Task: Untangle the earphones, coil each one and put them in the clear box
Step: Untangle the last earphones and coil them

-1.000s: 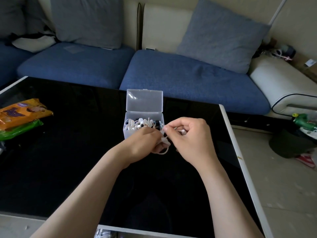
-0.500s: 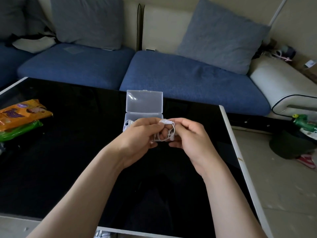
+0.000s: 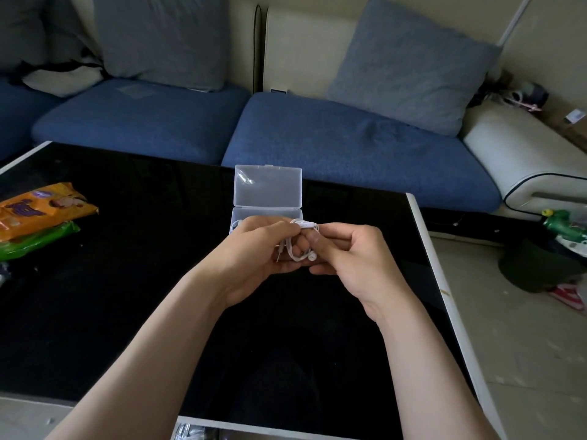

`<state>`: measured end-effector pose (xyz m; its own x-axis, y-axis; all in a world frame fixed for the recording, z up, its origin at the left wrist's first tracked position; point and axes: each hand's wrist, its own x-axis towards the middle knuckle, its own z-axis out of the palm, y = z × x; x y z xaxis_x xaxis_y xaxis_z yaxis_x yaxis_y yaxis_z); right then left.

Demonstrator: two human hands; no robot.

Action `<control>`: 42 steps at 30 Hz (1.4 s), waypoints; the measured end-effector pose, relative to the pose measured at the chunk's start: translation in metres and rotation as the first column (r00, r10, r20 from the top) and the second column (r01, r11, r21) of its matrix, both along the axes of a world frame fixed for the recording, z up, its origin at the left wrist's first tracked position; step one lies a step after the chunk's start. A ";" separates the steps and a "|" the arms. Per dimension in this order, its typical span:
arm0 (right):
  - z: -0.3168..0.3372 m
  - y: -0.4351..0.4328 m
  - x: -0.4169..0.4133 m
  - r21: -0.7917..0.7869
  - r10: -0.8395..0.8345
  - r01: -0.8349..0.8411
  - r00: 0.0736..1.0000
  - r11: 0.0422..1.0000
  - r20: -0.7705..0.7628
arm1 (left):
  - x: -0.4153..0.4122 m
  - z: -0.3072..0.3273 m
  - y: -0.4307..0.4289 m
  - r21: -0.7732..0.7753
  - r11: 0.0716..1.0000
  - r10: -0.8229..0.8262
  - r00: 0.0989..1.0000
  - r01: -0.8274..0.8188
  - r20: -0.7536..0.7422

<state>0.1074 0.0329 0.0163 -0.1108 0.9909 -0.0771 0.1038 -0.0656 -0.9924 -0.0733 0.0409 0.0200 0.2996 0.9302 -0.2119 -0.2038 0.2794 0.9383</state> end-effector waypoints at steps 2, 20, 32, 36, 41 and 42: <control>-0.001 0.000 0.000 0.018 -0.013 0.012 1.000 1.000 0.005 | 0.002 -0.001 0.000 0.020 1.000 0.003 1.000 -0.003 -0.007; -0.012 0.010 -0.006 0.223 -0.290 0.264 0.952 0.938 0.093 | 0.023 -0.018 -0.001 0.102 0.969 0.230 0.973 -0.226 -0.028; -0.029 0.015 -0.013 0.247 -0.333 0.284 0.925 0.926 0.183 | 0.029 -0.026 0.011 -0.108 0.908 0.419 0.889 -0.405 0.186; -0.052 0.027 -0.001 0.205 -0.482 0.436 0.782 0.876 0.394 | 0.011 -0.037 0.022 0.043 0.854 0.518 0.855 -0.518 0.001; -0.094 0.029 -0.005 0.137 -0.379 0.394 0.642 0.909 0.666 | 0.002 -0.040 0.027 0.109 0.860 0.506 0.860 -0.499 -0.058; -0.100 0.031 -0.010 0.127 -0.348 0.368 0.630 0.921 0.695 | 0.003 -0.040 0.028 0.107 0.862 0.503 0.862 -0.496 -0.058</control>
